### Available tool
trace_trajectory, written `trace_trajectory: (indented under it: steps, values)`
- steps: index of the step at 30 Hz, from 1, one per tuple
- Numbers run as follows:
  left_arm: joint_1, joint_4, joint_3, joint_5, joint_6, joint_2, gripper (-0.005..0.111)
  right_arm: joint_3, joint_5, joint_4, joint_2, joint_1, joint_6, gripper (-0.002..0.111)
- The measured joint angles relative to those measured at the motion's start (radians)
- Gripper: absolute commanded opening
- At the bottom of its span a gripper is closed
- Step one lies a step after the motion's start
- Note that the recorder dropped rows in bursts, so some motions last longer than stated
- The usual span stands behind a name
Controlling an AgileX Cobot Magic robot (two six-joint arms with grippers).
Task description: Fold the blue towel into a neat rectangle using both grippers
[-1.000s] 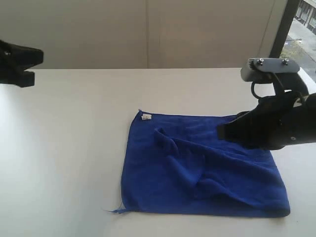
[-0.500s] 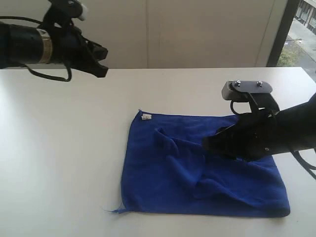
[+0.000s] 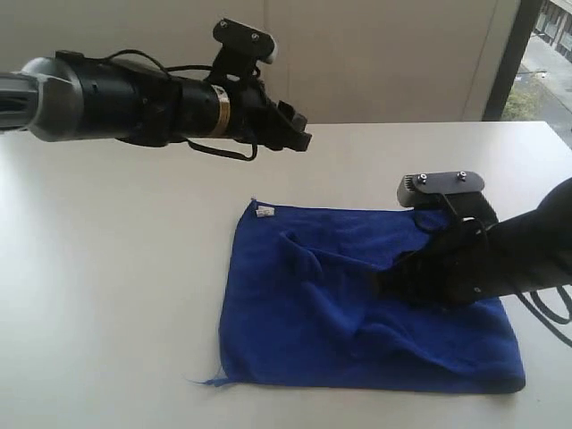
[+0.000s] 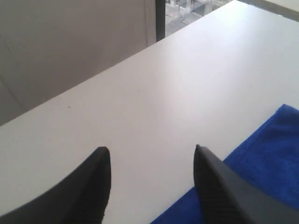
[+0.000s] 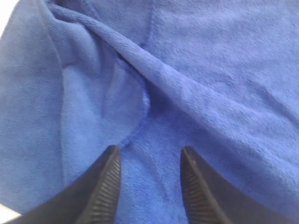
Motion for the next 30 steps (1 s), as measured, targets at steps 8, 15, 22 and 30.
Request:
trace_trajectory:
  steps: [8,15,22,30]
  values:
    - [0.04,0.005,-0.008,0.252,0.213,0.02,0.048,0.028,-0.035,0.002,0.0,0.0,-0.003,0.04]
    - [0.063,-0.167,-0.01,0.674,0.759,0.02,0.026,0.028,-0.044,0.002,0.0,0.0,-0.003,0.04]
    - [0.063,-0.847,-0.021,0.895,1.662,0.035,0.017,0.028,-0.056,0.002,0.0,0.0,-0.003,0.04]
    - [0.007,-1.555,-0.225,1.023,2.277,0.048,0.019,0.028,-0.056,0.002,0.0,0.0,-0.004,0.04]
